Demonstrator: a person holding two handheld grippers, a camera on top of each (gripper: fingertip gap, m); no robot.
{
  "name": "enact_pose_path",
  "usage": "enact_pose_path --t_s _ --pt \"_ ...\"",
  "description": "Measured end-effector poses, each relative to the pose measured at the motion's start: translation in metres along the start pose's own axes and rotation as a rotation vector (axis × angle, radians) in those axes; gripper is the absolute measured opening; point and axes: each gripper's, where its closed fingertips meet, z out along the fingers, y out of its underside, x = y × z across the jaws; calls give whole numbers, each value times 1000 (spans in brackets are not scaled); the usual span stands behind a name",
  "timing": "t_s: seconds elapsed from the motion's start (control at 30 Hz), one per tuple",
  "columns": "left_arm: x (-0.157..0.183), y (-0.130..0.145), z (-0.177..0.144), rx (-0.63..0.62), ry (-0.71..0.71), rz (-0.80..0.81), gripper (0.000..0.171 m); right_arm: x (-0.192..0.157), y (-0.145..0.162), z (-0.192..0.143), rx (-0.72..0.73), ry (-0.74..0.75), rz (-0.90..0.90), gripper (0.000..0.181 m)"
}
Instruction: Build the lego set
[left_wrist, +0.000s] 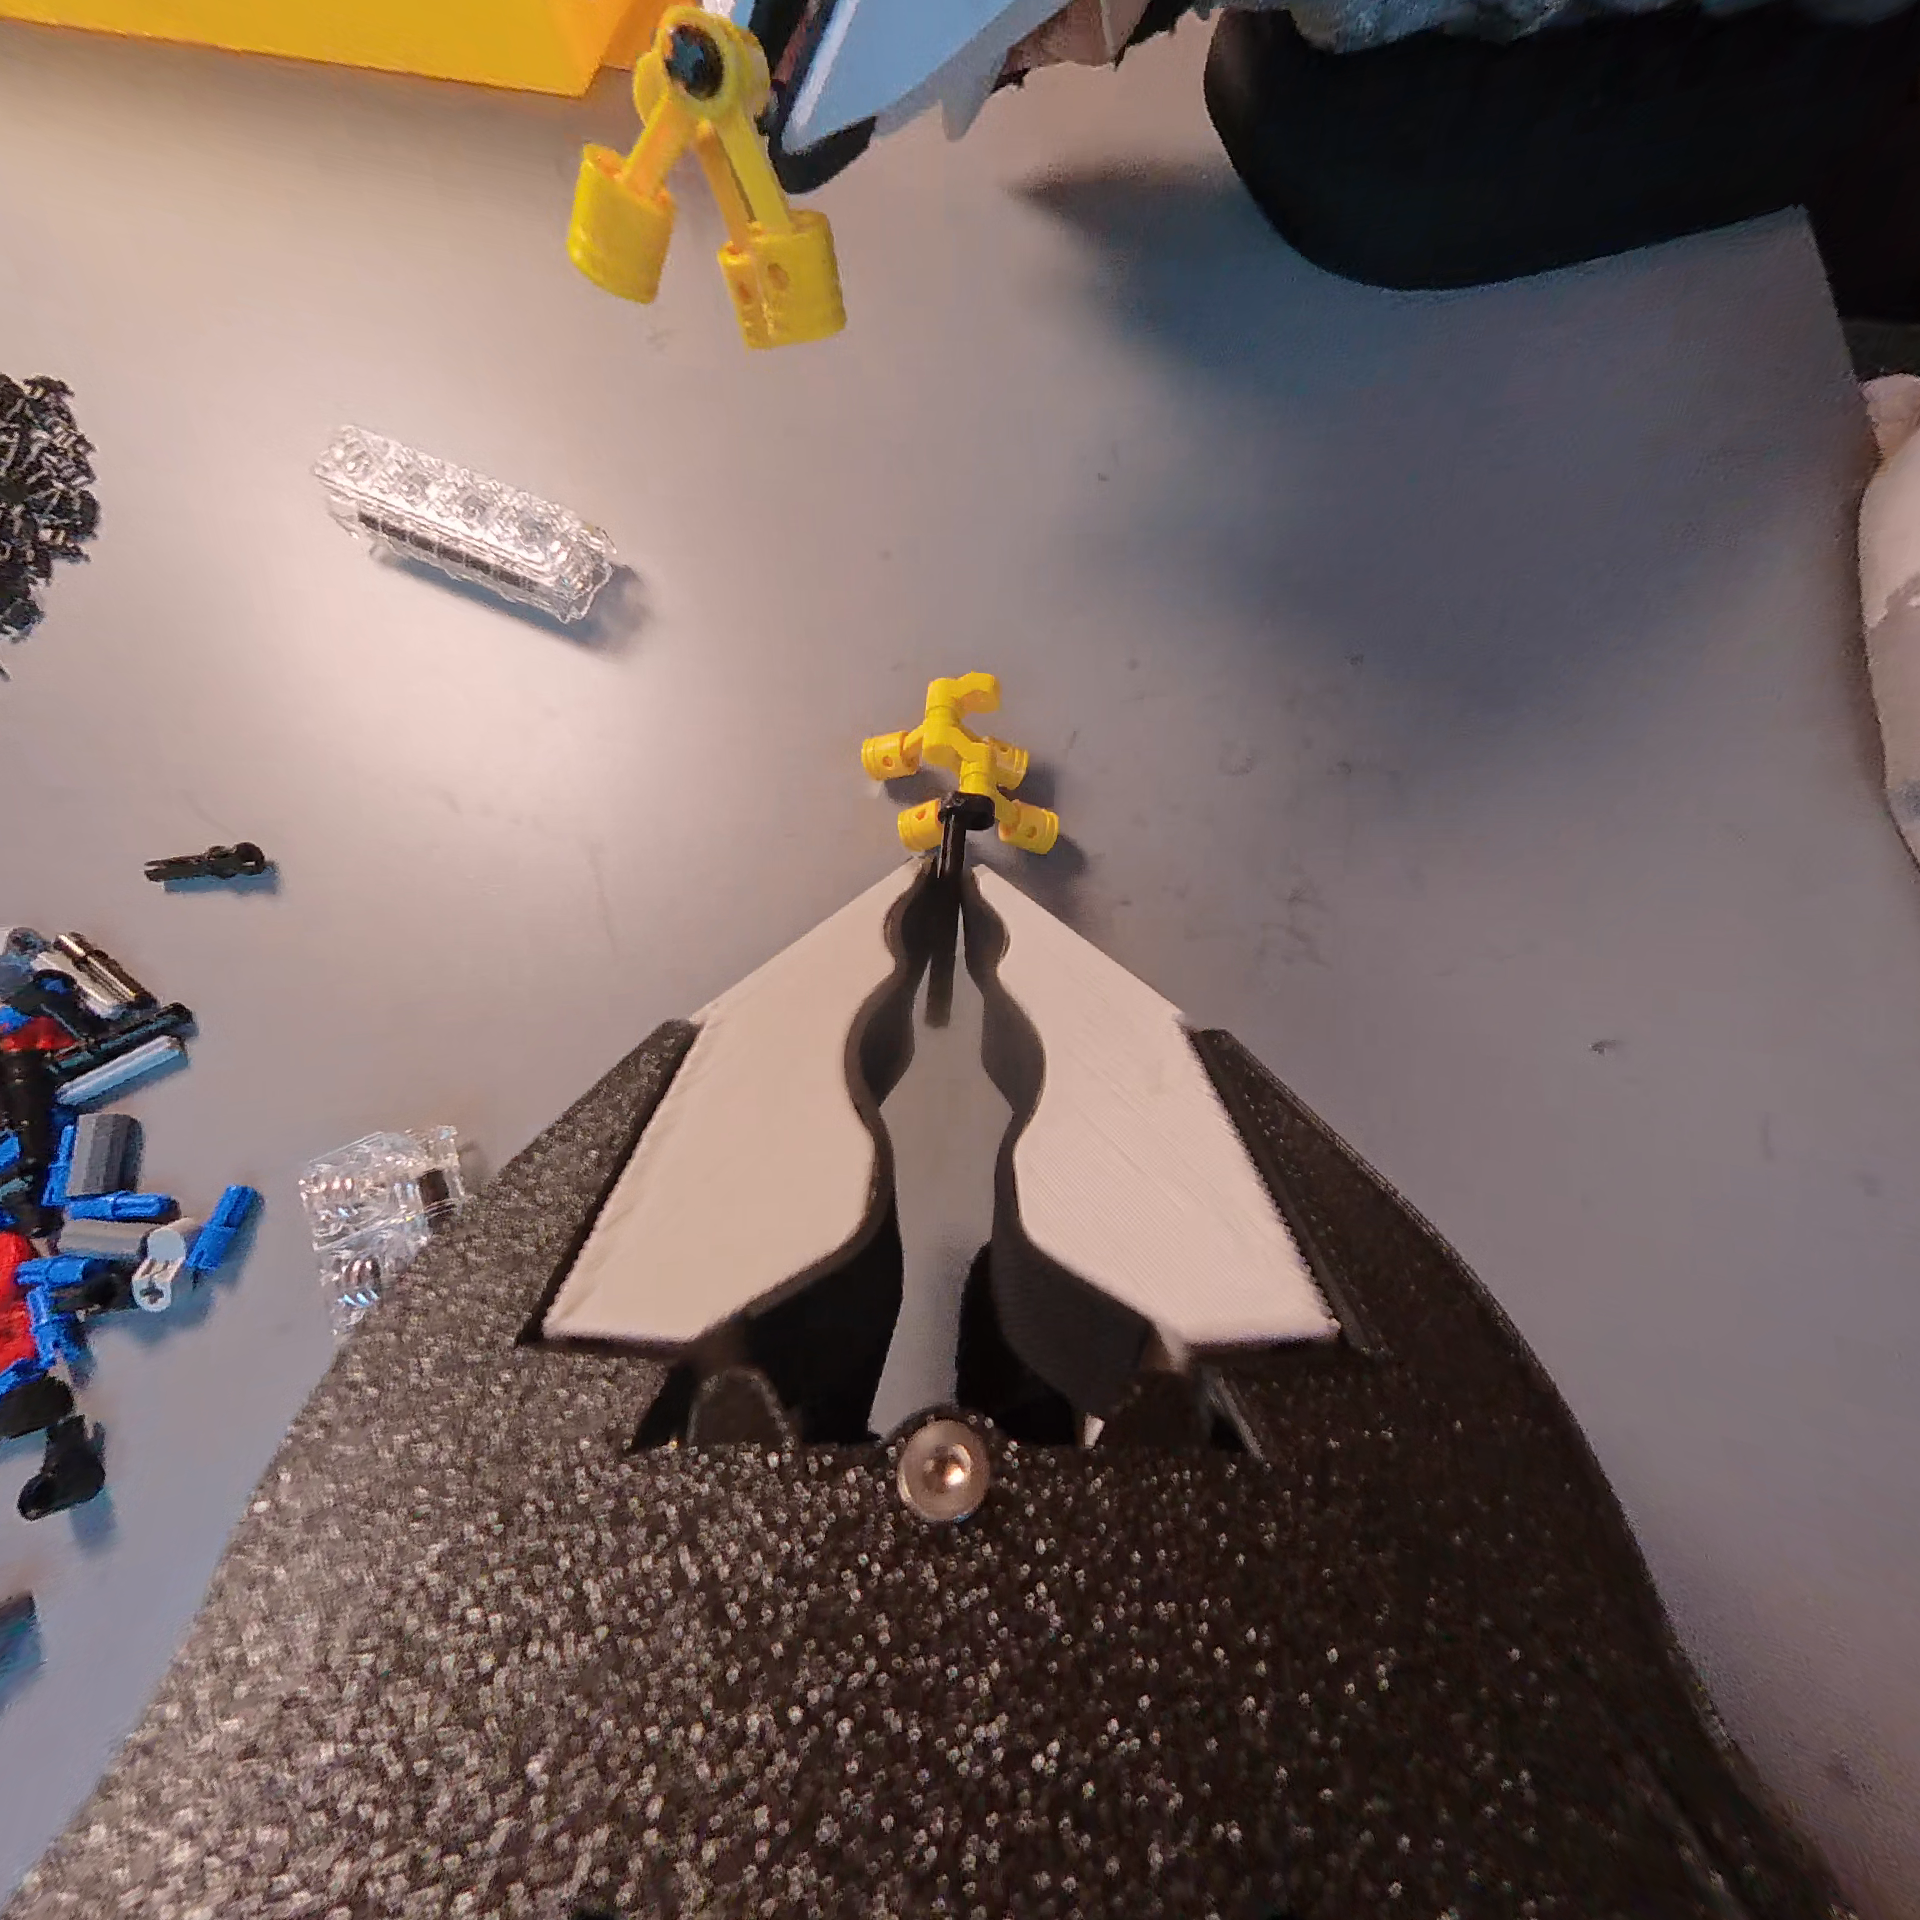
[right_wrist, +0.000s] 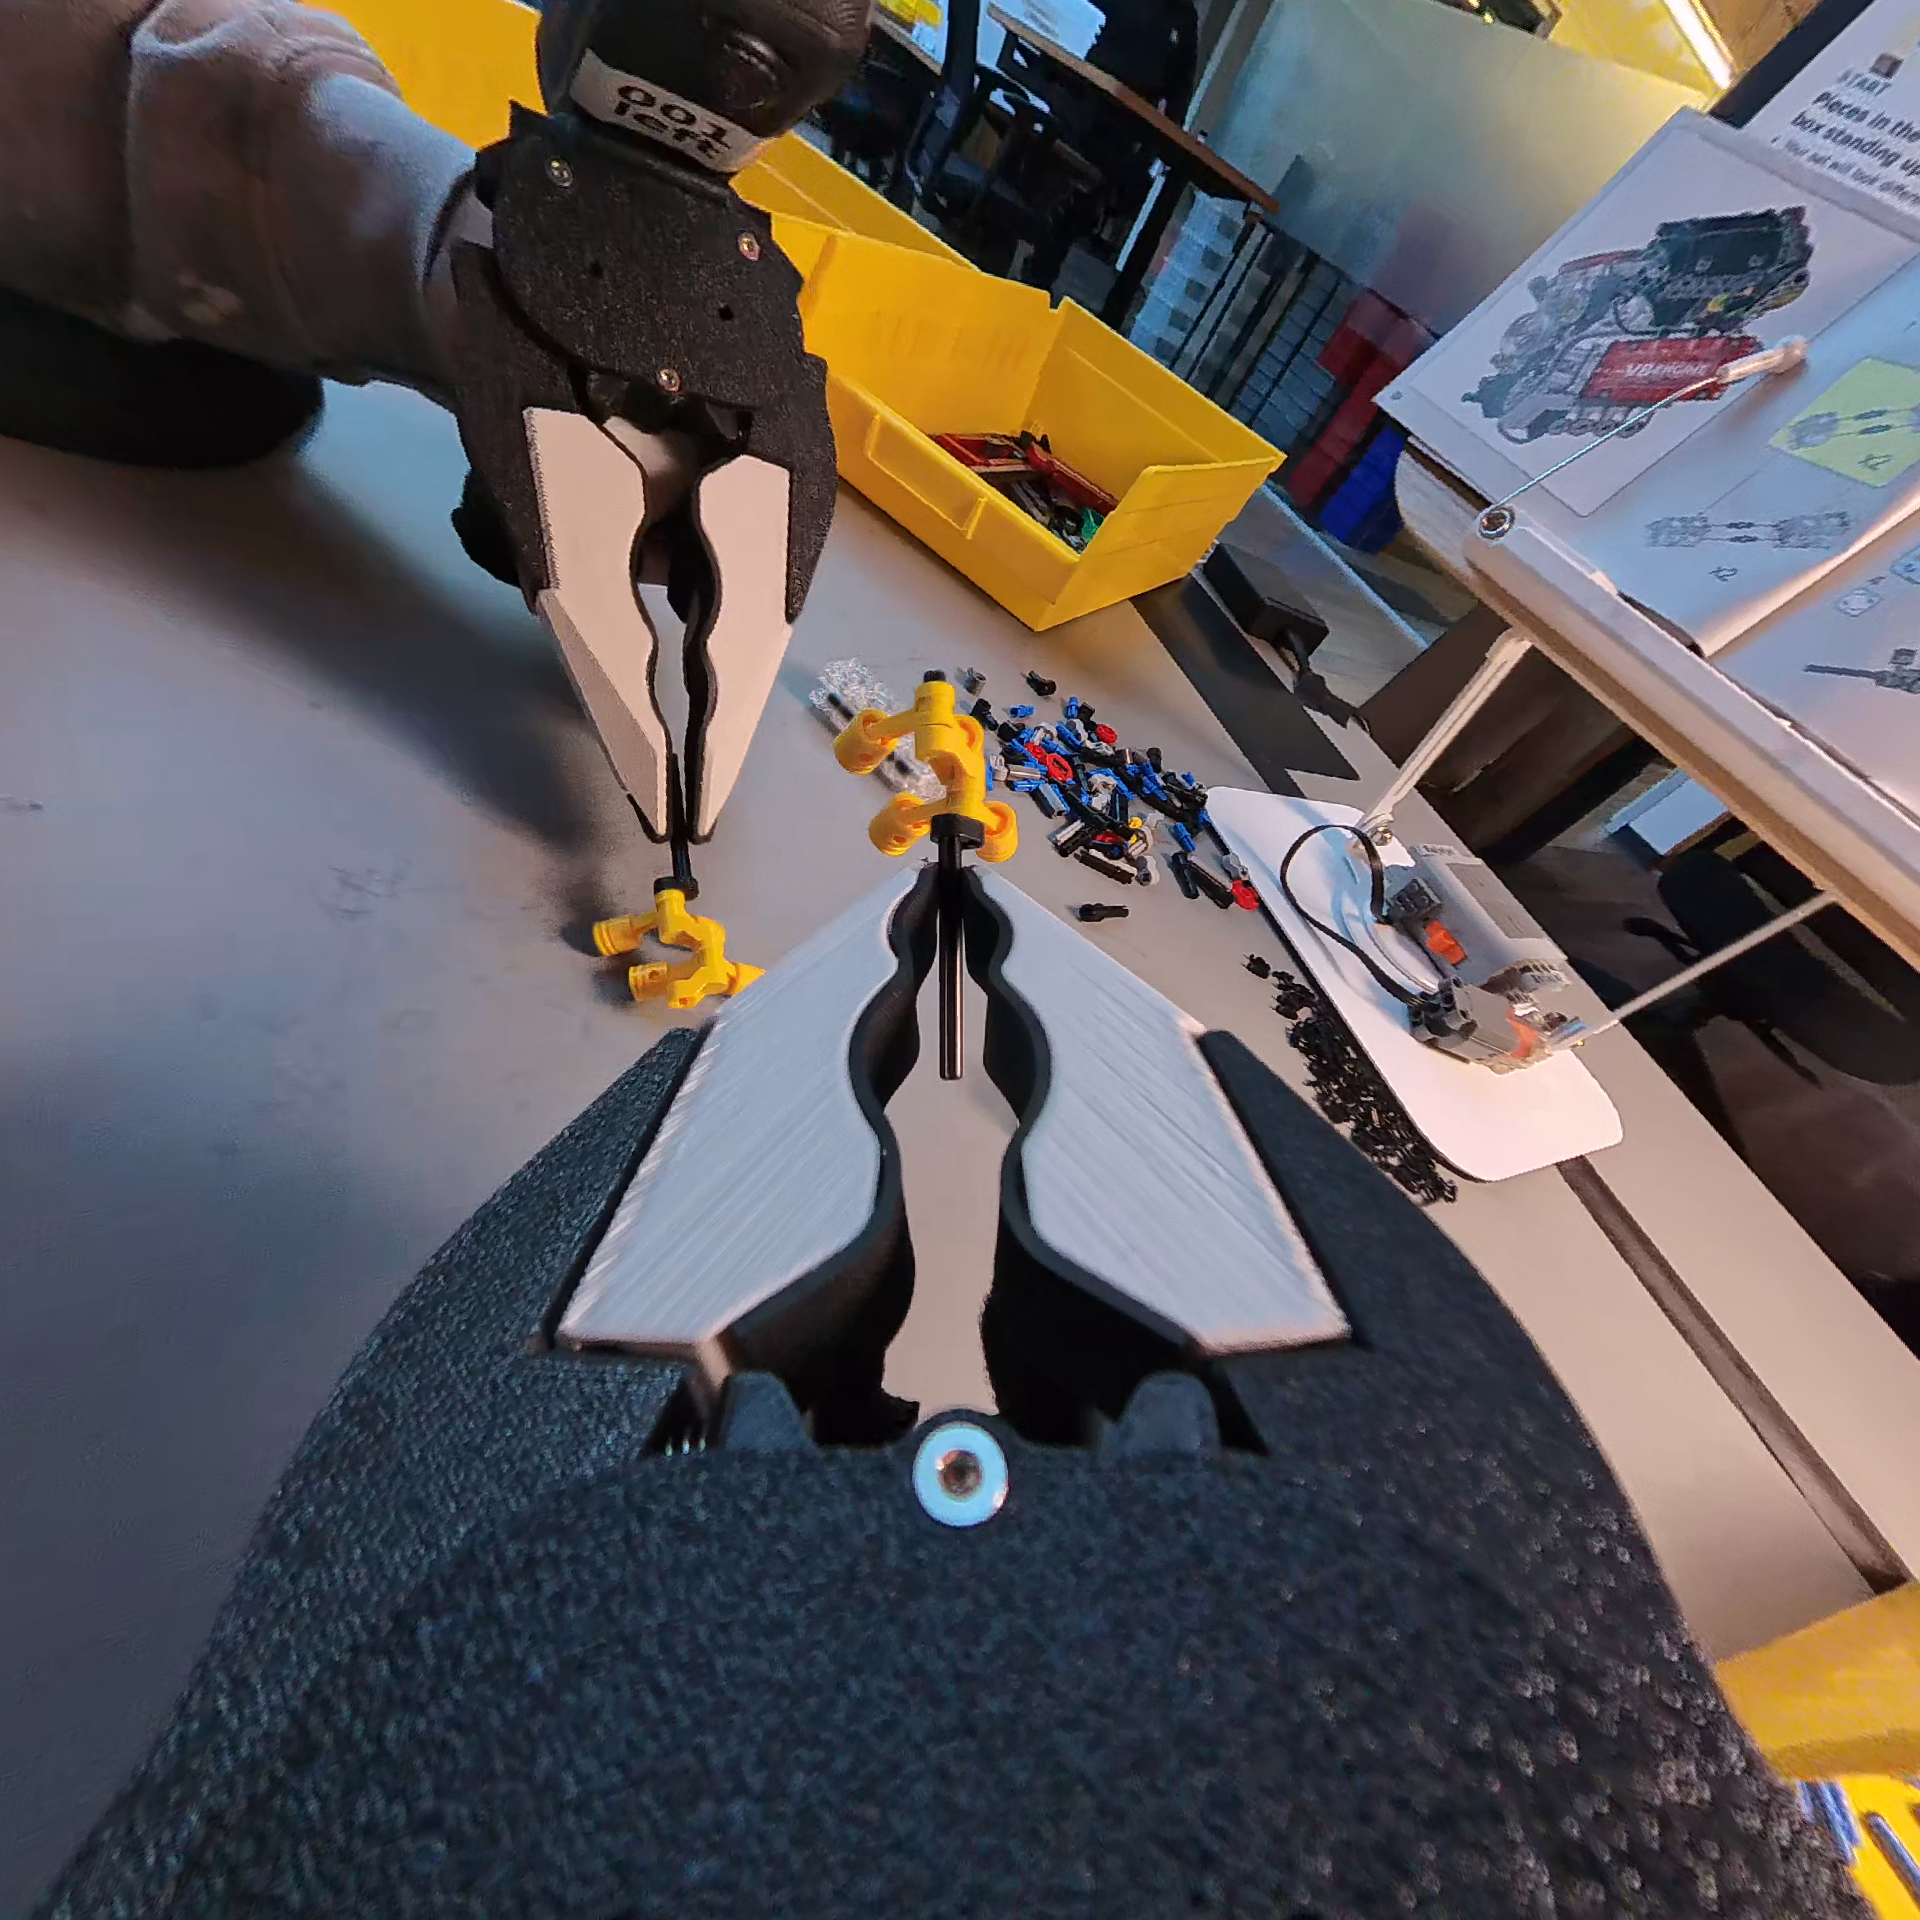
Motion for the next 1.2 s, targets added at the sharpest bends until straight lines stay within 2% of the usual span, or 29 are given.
enact_pose_path --t_s 0.17,0.33,0.4,0.47,0.57,0.63,0.73,0.87,0.97,1.07,1.13,1.2 --pt "-9 3 -5 -29 -68 -61 4 5 2 -3 0 14 7 4" --pt "-43 28 -22 -72 -259 -394 4 6 2 -3 -2 22 5 4" --pt "-36 36 -28 -90 -252 -496 5 7 2 -3 -2 24 8 3" --pt "-14 39 -27 -108 -181 -536 11 7 1 -4 3 24 11 3" --pt "16 32 -27 -103 -117 -490 15 6 0 -3 4 19 13 4" --pt "20 30 -36 -96 -142 -485 15 5 0 -2 5 17 12 3" --pt "15 46 -48 -146 -196 -531 15 4 -2 -2 8 17 8 4" --pt "21 57 -35 -176 -175 -566 16 4 -4 -4 12 21 0 4" --pt "26 41 -17 -139 -146 -541 16 5 -6 -5 19 27 -1 4" --pt "34 13 13 -73 -101 -516 16 6 -7 -5 22 31 -1 4" --pt "43 -3 28 -55 -72 -426 17 8 -7 -6 25 36 1 4" --pt "37 -9 25 -53 -111 -349 16 10 -7 -8 26 42 3 4"
